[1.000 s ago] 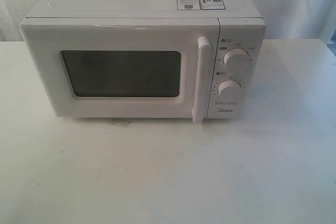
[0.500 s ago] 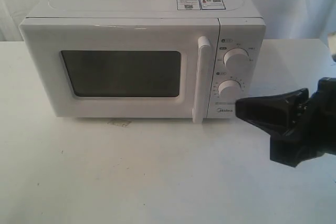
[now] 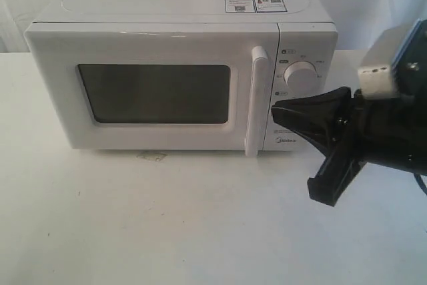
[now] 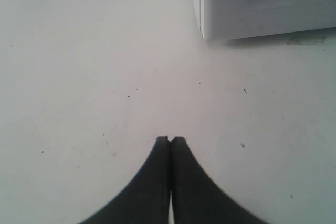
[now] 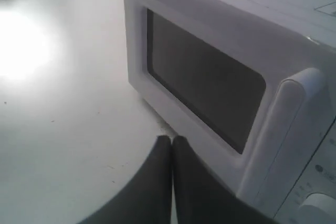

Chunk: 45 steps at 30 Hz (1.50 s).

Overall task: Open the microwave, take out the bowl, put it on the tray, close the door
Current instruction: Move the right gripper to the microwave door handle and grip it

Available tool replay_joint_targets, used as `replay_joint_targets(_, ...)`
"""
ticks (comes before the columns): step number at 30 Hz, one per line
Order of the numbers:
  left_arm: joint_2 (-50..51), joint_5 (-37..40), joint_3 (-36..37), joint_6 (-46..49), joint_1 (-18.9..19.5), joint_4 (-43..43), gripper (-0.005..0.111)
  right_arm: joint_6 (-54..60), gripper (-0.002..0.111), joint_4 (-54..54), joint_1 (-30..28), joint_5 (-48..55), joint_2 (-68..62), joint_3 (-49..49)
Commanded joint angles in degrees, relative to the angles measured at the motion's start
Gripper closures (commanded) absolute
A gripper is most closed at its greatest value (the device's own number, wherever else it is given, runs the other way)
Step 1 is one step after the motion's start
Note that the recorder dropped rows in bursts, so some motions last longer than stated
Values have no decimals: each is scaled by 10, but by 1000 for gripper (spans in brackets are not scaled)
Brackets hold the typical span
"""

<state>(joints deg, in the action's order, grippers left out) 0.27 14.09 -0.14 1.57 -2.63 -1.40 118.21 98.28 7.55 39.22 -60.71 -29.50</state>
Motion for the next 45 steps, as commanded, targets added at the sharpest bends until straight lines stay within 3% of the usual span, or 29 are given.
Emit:
replay_joint_targets(1, -3, 1, 1, -1, 3, -3, 107, 47, 103, 17, -1, -9, -61, -21)
replay_joint_targets(8, -3, 1, 1, -1, 3, -3, 107, 47, 77, 17, -1, -11, -123, -60)
replay_joint_targets(13, -3, 1, 1, -1, 3, -3, 107, 47, 48, 17, -1, -22, -127, -85)
replay_joint_targets(15, -3, 1, 1, -1, 3, -3, 107, 47, 41, 17, -1, -22, -127, -93)
replay_joint_targets(45, -3, 1, 1, -1, 3, -3, 107, 47, 41, 17, -1, -47, -239, -163)
